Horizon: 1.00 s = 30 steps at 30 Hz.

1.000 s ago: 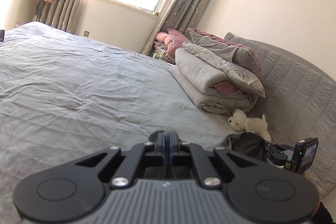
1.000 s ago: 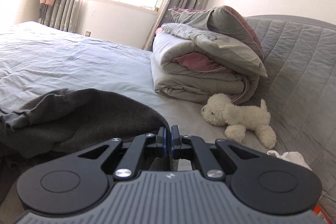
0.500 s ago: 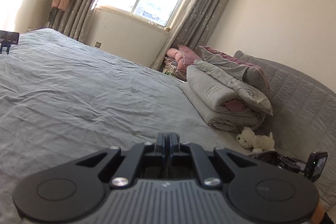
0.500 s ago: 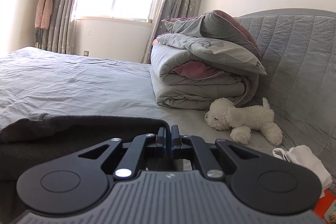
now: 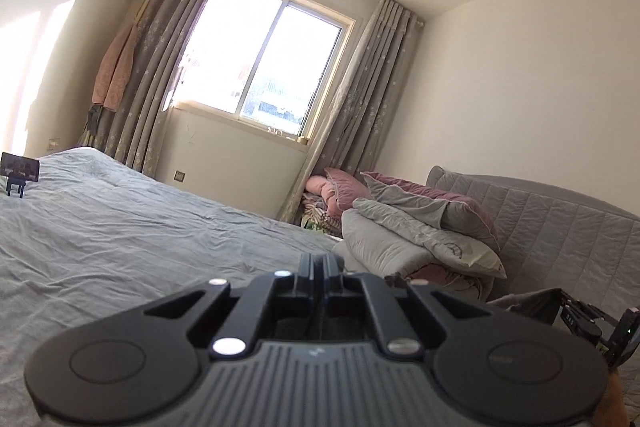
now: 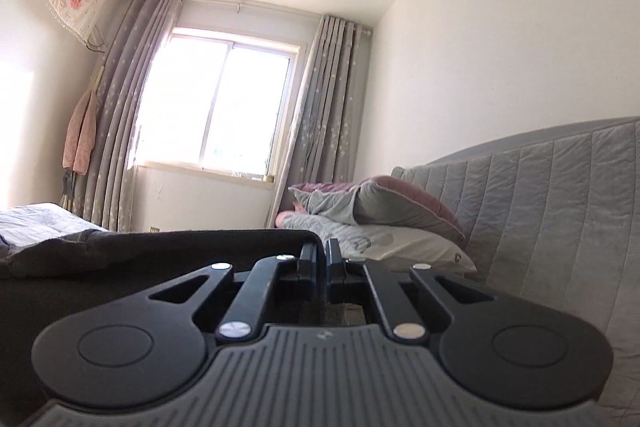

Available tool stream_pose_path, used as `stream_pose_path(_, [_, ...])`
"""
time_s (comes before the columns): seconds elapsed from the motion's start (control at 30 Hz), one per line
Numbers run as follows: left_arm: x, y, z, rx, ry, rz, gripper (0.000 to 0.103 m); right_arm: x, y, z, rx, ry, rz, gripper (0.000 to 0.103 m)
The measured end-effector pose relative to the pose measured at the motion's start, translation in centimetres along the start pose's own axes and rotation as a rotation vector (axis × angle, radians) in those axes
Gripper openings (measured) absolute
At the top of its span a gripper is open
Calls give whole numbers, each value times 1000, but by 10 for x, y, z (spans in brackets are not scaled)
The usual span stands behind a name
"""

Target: Fold clothes

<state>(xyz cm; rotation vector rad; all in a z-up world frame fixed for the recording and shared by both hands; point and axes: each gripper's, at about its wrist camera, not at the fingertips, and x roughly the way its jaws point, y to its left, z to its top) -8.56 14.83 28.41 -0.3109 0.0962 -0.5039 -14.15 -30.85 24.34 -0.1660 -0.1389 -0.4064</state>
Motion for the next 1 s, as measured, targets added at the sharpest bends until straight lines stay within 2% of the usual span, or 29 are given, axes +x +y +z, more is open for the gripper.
stream_pose_path(0.1, [-26,-15,29,29,-98,-10,4,-26,-12,37,30,-110,1,3])
stream_pose_path(0.13, [-30,-17,37,34,-115,-3,4,-27,-13,42,32,-120,3,3])
stream_pose_path(0.2, [-28,-17,45,54,-129,16,4,-6,-5,30,9,-61,8,3])
stream_pose_path(0.3, [-1,-6,45,59,-74,71,3,26,6,11,-25,28,16,3])
stream_pose_path(0.37, [26,1,38,111,-49,151,0,48,14,-1,-48,87,21,3])
stream_pose_path(0.47, [93,26,16,167,65,243,0,80,25,-19,-82,175,29,3])
stream_pose_path(0.5, [123,41,3,149,155,252,0,90,29,-25,-93,205,32,3])
stream_pose_path(0.53, [154,57,-17,112,265,267,0,108,35,-43,-113,272,38,3])
stream_pose_path(0.6, [192,74,-62,107,423,340,0,149,53,-114,-201,544,42,3])
stream_pose_path(0.63, [195,75,-83,104,474,334,0,160,58,-147,-237,662,35,3])
stream_pose_path(0.67, [191,74,-101,89,510,306,0,159,58,-176,-255,743,20,3])
stream_pose_path(0.7, [187,72,-115,75,537,277,4,156,57,-200,-273,806,11,3])
stream_pose_path(0.73, [183,68,-126,73,560,253,8,152,54,-209,-298,835,13,3])
stream_pose_path(0.8, [179,58,-147,91,616,230,29,149,51,-208,-345,854,24,7])
stream_pose_path(0.87, [180,51,-159,104,658,212,41,140,47,-193,-293,808,51,30])
stream_pose_path(0.93, [181,42,-170,105,692,170,48,135,46,-186,-221,799,158,48])
stream_pose_path(1.0, [184,32,-182,131,712,143,62,133,57,-187,-196,810,290,50])
